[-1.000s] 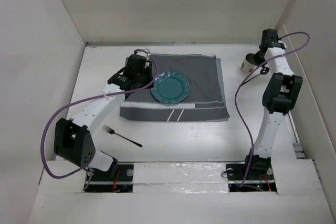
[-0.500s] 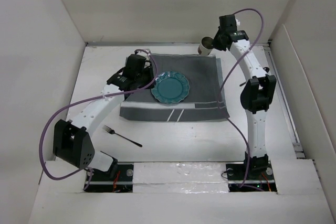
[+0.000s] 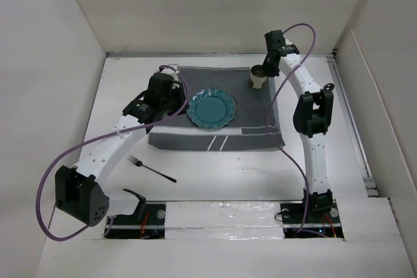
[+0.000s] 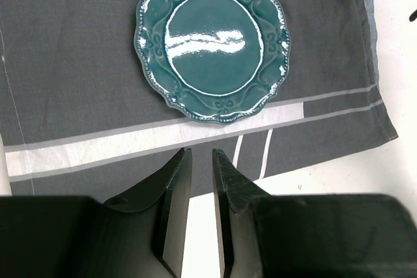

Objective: Set the dinner table for one person

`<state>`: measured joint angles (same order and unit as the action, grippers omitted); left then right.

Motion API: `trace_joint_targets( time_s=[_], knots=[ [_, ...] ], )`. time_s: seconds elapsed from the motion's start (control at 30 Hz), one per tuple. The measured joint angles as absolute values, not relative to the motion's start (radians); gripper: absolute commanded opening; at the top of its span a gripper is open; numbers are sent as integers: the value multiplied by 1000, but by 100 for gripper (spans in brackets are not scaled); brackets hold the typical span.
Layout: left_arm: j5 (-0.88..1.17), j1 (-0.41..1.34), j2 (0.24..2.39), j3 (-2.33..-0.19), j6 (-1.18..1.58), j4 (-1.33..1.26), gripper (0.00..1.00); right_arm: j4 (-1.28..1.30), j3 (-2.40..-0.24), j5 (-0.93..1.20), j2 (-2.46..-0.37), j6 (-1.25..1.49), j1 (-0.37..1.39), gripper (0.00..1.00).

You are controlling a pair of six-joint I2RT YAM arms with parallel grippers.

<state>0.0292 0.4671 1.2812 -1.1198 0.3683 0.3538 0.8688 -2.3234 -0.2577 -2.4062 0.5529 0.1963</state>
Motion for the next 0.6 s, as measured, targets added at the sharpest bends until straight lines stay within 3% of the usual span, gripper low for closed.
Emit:
trace_joint_targets(
  time_s=[0.13, 0.23, 0.37, 0.47, 0.5, 0.6],
  knots=[
    [30, 467, 1264, -1110, 376, 356, 17, 874, -2323, -260, -2408, 549, 192, 55],
    [32, 467, 1246, -1105, 379, 356, 17, 874, -2323, -226, -2407, 546, 184, 62],
    [34, 467, 1231, -1105, 382, 350, 18, 869, -2317, -156, -2384, 546, 149, 63],
    [36, 467, 1227, -1105, 382, 340, 18, 820, -2201, -111, -2278, 543, 98, 25],
    [38, 467, 1226, -1105, 382, 336, 17, 798, -2141, -99, -2224, 545, 74, 0],
    [46, 467, 1225, -1104, 385, 325, 0, 701, -1932, -80, -2051, 560, -17, 0]
  ],
)
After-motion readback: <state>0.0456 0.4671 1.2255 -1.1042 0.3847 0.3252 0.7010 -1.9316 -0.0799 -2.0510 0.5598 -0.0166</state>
